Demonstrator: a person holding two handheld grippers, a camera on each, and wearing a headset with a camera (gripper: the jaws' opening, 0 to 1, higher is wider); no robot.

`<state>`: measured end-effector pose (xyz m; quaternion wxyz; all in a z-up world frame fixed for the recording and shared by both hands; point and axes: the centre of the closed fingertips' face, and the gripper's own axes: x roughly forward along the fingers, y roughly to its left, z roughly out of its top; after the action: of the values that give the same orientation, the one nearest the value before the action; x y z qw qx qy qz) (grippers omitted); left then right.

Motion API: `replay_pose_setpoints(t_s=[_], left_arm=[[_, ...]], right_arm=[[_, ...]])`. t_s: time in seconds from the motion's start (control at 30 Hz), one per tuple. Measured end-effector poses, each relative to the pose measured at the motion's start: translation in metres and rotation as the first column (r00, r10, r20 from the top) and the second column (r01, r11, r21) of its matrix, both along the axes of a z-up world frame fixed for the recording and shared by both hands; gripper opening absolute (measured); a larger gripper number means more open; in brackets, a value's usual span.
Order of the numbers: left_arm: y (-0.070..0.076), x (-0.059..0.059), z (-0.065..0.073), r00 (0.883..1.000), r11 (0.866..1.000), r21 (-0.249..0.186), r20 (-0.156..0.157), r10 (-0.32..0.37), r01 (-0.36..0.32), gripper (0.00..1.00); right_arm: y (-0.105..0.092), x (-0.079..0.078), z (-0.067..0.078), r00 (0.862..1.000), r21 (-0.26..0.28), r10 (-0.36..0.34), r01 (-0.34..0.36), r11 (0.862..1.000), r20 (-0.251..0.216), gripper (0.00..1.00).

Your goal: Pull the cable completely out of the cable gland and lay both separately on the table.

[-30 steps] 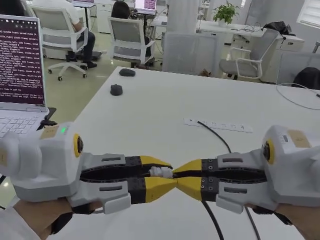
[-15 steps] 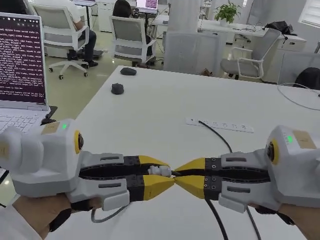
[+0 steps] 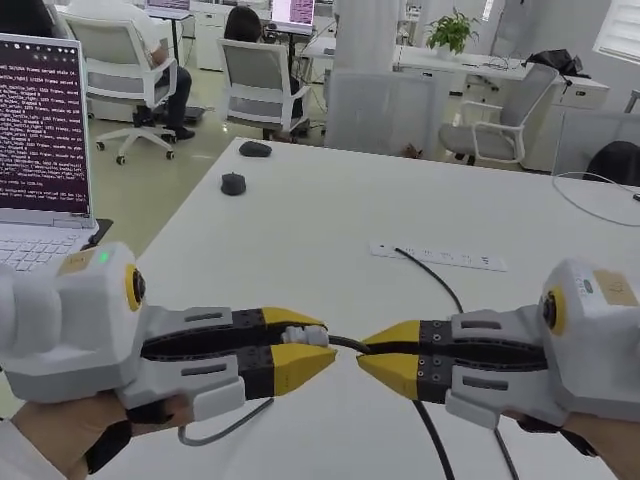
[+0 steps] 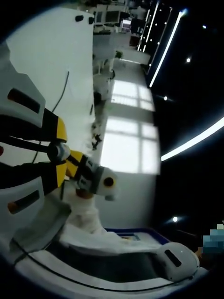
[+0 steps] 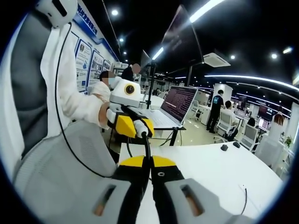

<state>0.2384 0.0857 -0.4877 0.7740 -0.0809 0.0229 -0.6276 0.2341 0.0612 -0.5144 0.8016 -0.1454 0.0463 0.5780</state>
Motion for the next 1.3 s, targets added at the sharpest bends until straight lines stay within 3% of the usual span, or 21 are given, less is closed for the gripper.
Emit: replay_pose_setpoints(t_s=[0.13, 0.3, 0.5, 0.63, 0.73, 0.87, 1.1, 1.2, 1.3], left_arm=[[0.005, 0.004, 0.006, 1.0, 0.999, -0.036, -0.008, 0.019, -0.019, 0.16], [0.006, 0.007, 0.008, 0.999, 0.998, -0.052, -0.013, 0.033, -0.034, 0.16], [0.005, 0.007, 0.005, 0.999, 0.999, -0.037, -0.016, 0.035, -0.036, 0.16], [0.006, 0.009, 0.004, 0.999, 0.998, -0.034, -0.017, 0.045, -0.046, 0.16], [0.004, 0.008, 0.002, 0.999, 0.999, -0.019, -0.014, 0.039, -0.039, 0.16], [-0.002, 0.004, -0.004, 1.0, 1.0, 0.02, 0.009, 0.018, -0.018, 0.16], [-0.003, 0.003, -0.008, 1.0, 0.999, 0.039, 0.007, 0.007, -0.008, 0.16], [-0.003, 0.003, -0.007, 1.0, 0.999, 0.035, 0.007, 0.011, -0.011, 0.16], [-0.001, 0.005, -0.006, 1.0, 0.999, 0.028, 0.005, 0.018, -0.019, 0.16]], right_arm=[[-0.013, 0.005, -0.009, 0.999, -0.013, -0.031, 0.031, 0.999, -0.014, 0.02], [-0.029, 0.008, -0.026, 0.997, -0.04, -0.065, 0.064, 0.997, -0.044, 0.02], [-0.041, 0.007, -0.054, 0.995, -0.139, -0.074, 0.064, 0.988, -0.066, 0.02], [-0.049, 0.004, -0.081, 0.993, -0.231, -0.081, 0.058, 0.971, -0.091, 0.02], [-0.052, 0.002, -0.092, 0.991, -0.251, -0.084, 0.056, 0.966, -0.105, 0.02], [-0.054, 0.001, -0.097, 0.987, -0.247, -0.097, 0.064, 0.967, -0.126, 0.02], [-0.056, 0.003, -0.1, 0.981, -0.26, -0.124, 0.082, 0.962, -0.149, 0.03], [-0.056, 0.003, -0.098, 0.978, -0.255, -0.128, 0.083, 0.963, -0.164, 0.04], [-0.052, 0.005, -0.086, 0.982, -0.245, -0.127, 0.089, 0.965, -0.143, 0.07]])
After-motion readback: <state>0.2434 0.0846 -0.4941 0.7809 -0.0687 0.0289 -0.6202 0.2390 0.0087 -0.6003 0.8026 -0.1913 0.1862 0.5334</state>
